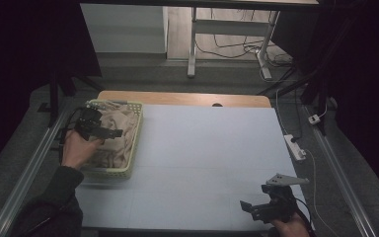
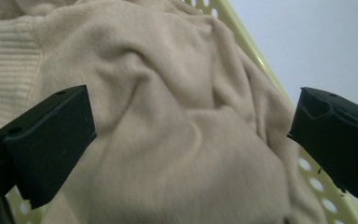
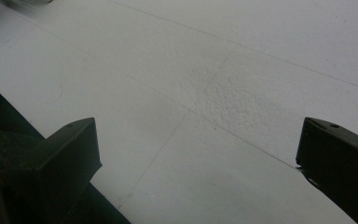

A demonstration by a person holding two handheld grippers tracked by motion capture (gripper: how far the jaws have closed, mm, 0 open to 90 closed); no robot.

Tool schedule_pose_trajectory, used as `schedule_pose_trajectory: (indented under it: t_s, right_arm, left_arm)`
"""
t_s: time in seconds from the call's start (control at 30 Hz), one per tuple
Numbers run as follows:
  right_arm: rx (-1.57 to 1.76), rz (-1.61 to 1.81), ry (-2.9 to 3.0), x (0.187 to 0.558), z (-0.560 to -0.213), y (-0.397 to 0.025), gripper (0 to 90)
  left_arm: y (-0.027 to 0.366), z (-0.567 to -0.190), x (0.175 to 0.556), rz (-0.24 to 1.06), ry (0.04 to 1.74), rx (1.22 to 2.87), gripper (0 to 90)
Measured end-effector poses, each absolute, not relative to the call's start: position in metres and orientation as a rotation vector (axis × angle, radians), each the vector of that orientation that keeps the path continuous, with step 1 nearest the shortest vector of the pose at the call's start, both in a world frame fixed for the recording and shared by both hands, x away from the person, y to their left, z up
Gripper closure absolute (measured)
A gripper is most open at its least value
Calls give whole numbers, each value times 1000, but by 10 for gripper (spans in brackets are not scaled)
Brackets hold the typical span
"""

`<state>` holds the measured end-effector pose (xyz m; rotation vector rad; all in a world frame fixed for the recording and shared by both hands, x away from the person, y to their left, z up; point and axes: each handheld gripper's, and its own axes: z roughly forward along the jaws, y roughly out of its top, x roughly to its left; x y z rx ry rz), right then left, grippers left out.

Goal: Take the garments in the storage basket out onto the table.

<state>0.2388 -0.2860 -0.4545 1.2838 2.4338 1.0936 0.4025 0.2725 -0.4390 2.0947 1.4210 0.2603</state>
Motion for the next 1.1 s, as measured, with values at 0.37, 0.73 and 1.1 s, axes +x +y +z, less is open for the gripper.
schedule_pose_trajectory:
  t_s: [0.37, 0.73, 1.1]
  right_arm:
    - [1285, 1094, 2434, 239, -455, -286, 0]
    - [1269, 1081, 2444, 239, -455, -285, 0]
    - [1260, 1072, 2445, 238, -455, -284, 0]
  left_arm:
    - [279, -467, 434, 210, 1593, 2182, 0]
    - [262, -475, 426, 78, 1563, 2313, 0]
    - [245, -487, 429, 256, 1633, 2469, 59]
